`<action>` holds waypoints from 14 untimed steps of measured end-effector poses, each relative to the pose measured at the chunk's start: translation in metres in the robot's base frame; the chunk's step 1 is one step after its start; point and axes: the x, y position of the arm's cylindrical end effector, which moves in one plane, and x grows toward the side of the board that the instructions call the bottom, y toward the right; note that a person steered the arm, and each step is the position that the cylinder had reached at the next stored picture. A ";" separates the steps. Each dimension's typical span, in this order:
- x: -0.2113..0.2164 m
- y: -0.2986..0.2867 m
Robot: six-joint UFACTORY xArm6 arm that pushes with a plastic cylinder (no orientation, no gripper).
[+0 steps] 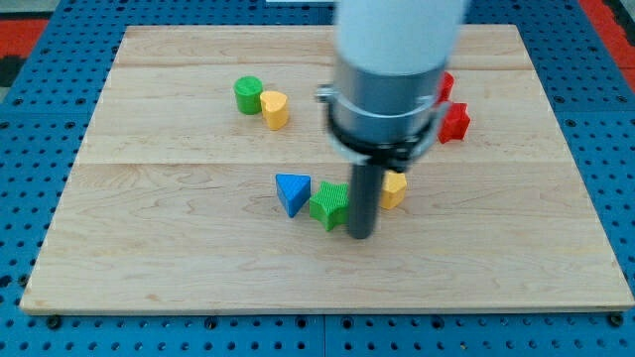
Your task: Slide the blue triangle below the red star
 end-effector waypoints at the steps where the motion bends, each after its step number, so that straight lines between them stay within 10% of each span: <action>1: 0.012 -0.051; 5: -0.103 -0.071; 14: -0.082 0.116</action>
